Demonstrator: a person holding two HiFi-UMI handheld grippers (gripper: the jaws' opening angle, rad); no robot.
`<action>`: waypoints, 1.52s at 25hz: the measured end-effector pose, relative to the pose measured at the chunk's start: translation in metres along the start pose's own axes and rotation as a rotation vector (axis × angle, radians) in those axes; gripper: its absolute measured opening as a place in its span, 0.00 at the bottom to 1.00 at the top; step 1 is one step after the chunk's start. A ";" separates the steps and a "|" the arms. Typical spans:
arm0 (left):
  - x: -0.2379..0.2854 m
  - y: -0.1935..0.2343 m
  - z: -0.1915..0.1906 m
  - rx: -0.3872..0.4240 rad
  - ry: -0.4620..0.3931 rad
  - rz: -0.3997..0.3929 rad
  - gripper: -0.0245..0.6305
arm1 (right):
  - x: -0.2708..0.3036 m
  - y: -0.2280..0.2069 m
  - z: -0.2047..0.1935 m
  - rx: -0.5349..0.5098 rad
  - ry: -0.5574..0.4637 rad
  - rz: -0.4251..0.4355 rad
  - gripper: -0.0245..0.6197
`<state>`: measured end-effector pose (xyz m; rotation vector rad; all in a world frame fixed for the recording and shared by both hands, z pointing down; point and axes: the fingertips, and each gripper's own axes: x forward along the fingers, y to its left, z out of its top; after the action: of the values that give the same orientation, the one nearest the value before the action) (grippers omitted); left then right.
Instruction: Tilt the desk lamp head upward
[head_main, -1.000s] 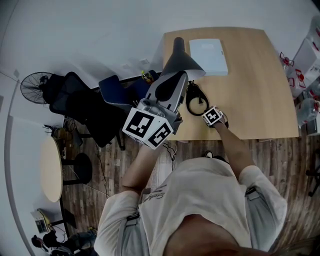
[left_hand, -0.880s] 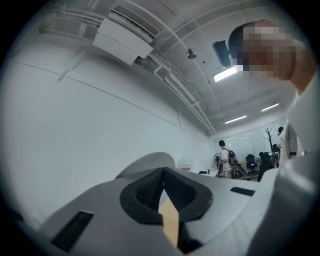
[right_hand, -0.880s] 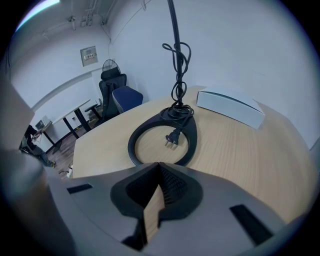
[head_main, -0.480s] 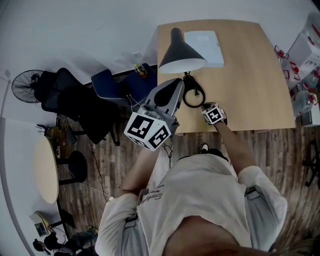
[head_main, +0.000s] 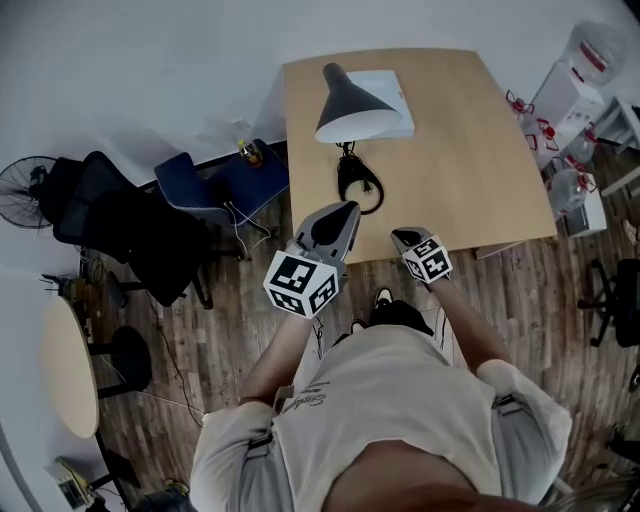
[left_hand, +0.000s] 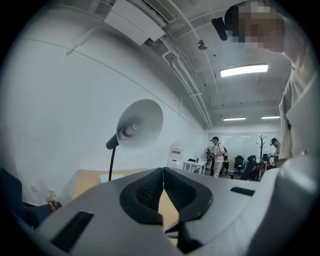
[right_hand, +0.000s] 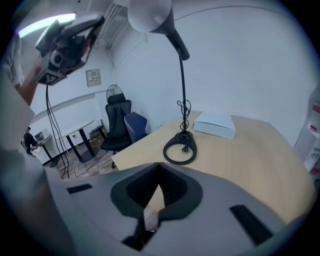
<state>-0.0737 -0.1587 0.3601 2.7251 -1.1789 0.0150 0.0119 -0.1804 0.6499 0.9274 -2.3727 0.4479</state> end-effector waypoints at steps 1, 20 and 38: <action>-0.003 -0.003 -0.007 -0.015 0.008 -0.007 0.06 | -0.012 0.006 0.005 0.014 -0.025 -0.007 0.03; -0.041 0.004 -0.033 -0.004 0.064 0.078 0.06 | -0.153 0.064 0.134 -0.105 -0.352 -0.057 0.03; -0.039 -0.008 0.024 0.102 0.001 0.172 0.06 | -0.220 0.056 0.211 -0.216 -0.553 0.009 0.03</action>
<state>-0.0960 -0.1292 0.3318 2.6988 -1.4467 0.1003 0.0300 -0.1292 0.3450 1.0366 -2.8415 -0.0830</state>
